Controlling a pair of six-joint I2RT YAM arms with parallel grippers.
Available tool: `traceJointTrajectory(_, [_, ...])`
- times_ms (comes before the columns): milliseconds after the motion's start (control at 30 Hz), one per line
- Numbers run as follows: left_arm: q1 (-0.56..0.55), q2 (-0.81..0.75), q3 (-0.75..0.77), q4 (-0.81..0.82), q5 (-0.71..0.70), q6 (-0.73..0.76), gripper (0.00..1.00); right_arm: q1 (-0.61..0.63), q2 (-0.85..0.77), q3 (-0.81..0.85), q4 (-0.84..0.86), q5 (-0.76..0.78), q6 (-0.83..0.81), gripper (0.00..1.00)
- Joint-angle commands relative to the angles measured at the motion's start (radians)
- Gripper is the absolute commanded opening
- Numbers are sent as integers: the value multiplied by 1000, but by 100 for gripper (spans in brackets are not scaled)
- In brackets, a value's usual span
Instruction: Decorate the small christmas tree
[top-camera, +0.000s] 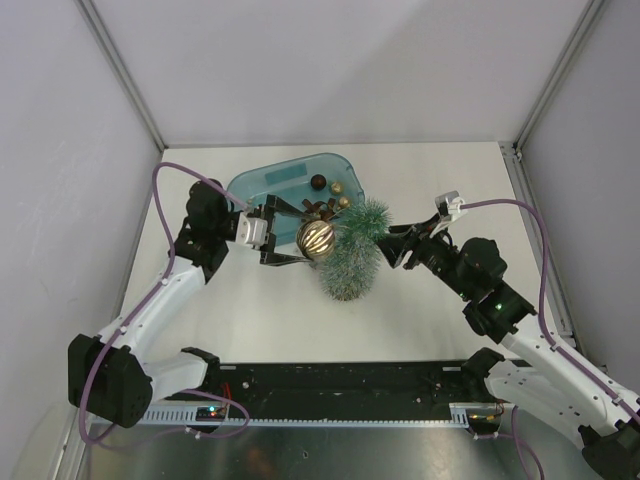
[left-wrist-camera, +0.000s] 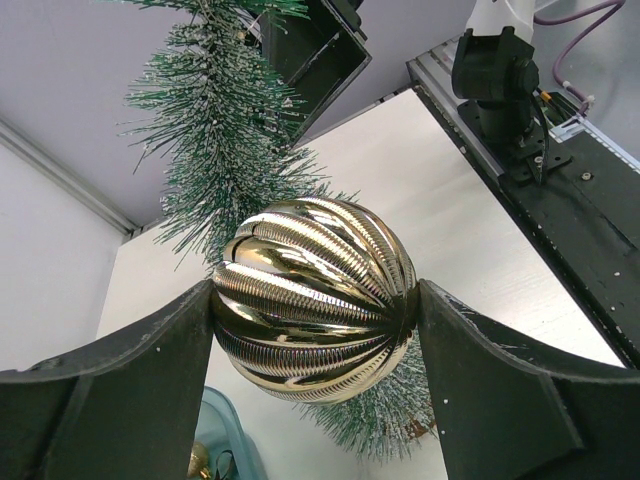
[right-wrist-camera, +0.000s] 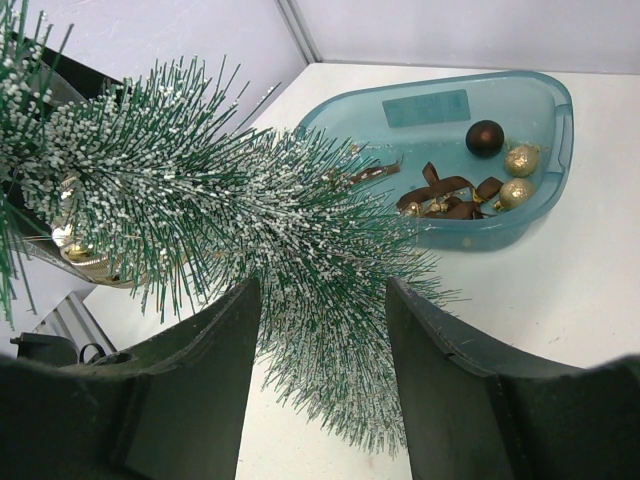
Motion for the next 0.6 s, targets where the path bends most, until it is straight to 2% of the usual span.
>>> traceJointTrajectory(0, [-9,-21,12,31,7,-11,62,6,0,45,52,-6,-19,58])
traceJointTrajectory(567, [-41,-8,46,89,11,-15,63,8,14,45,60,-15,-21,58])
